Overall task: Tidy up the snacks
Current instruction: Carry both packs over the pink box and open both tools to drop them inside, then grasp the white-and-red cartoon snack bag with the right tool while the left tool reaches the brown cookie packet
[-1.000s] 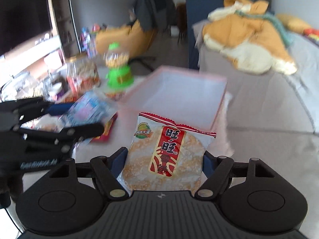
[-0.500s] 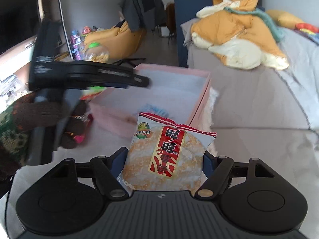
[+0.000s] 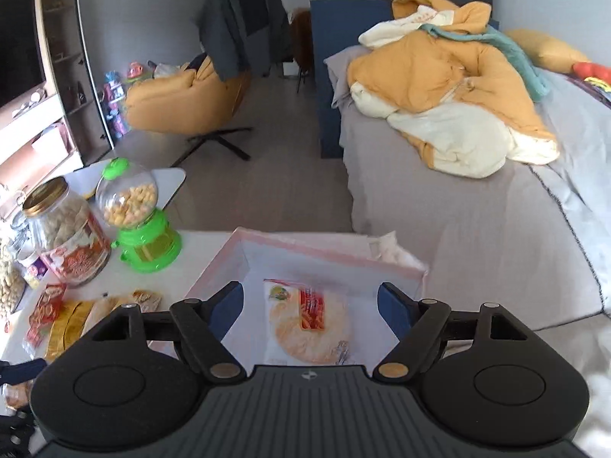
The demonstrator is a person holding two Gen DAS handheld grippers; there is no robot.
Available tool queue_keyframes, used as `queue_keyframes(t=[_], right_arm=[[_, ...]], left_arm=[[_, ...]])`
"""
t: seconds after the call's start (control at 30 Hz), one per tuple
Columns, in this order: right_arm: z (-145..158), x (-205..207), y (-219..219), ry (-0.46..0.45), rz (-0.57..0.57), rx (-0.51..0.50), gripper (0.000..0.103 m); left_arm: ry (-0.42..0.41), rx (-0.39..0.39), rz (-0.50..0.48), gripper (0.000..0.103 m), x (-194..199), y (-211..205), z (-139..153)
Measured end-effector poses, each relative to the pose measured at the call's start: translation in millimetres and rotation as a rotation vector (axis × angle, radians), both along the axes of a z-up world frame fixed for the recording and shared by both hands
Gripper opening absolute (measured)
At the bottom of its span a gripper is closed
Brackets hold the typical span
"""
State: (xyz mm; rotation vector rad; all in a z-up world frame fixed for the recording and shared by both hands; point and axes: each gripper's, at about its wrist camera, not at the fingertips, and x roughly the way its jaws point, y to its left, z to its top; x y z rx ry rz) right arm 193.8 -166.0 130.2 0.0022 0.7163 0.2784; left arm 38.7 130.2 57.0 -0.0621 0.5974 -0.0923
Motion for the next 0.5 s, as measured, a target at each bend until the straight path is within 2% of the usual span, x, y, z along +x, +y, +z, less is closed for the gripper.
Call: queue_keyframes(t=[0.07,0.13,0.33,0.5], right_arm=[[-4.3,-15.0,15.4,0.025,0.041,0.015,0.082],[-5.4,-25.1,40.5,0.055,0.105,0.02,0.082],[-17.6,-25.2,141.6,0.142,0.225,-0.015,0.083],[-43.0,29.5,200.9,0.177,0.185,-0.153,0.083]], left_arm=[[-0.003,0.014,0.052,0.06,-12.8,13.6,-6.6],[-0.003,-0.006,0.089,0.06,-25.2,27.0,-13.7],[-0.008,-0.096,0.104,0.06,-43.1,41.2,-19.7],[-0.03,-0.136,0.1,0.06,-54.7,47.5,-22.2]])
